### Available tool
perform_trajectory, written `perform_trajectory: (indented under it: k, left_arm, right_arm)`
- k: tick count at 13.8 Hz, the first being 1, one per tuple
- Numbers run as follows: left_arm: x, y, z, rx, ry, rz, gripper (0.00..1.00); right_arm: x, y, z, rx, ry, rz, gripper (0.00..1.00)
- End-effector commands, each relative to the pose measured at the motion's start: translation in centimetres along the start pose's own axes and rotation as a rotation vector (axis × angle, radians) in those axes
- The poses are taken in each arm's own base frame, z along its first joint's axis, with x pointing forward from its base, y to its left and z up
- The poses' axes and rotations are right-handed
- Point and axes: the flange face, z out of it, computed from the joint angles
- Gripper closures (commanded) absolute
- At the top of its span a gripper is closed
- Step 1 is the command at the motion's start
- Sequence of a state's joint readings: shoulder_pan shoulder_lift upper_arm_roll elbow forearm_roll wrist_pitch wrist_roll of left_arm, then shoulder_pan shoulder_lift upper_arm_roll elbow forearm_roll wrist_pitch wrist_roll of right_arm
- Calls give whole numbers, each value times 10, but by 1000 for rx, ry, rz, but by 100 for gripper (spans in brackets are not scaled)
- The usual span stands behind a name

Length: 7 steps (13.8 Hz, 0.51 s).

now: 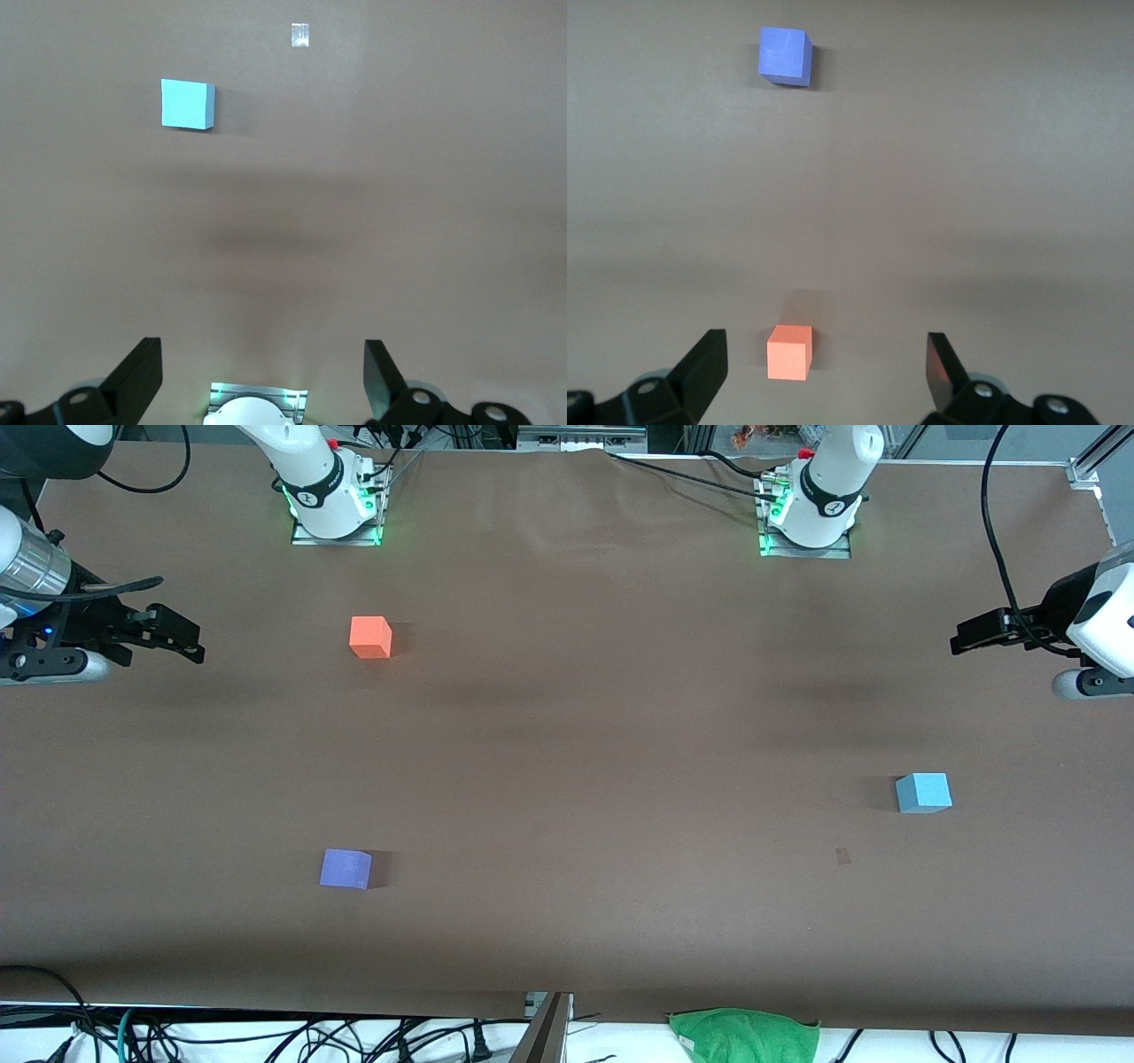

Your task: Place blue block between orange and purple blocks

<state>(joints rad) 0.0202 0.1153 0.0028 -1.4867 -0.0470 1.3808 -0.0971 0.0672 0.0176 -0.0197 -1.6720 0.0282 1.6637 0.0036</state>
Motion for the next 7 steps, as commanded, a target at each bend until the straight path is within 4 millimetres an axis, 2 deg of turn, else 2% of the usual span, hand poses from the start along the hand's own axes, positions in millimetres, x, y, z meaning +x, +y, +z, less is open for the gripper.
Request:
perform_trajectory:
  k: [1,7]
  left_arm:
    - [2,1,-6,20,-3,6,0]
    - [4,-1,-3,21,-10,3,0]
  right_arm:
    - [2,1,-4,-3,-3,-10,1]
    - [2,1,-4,-3,-3,-10,1]
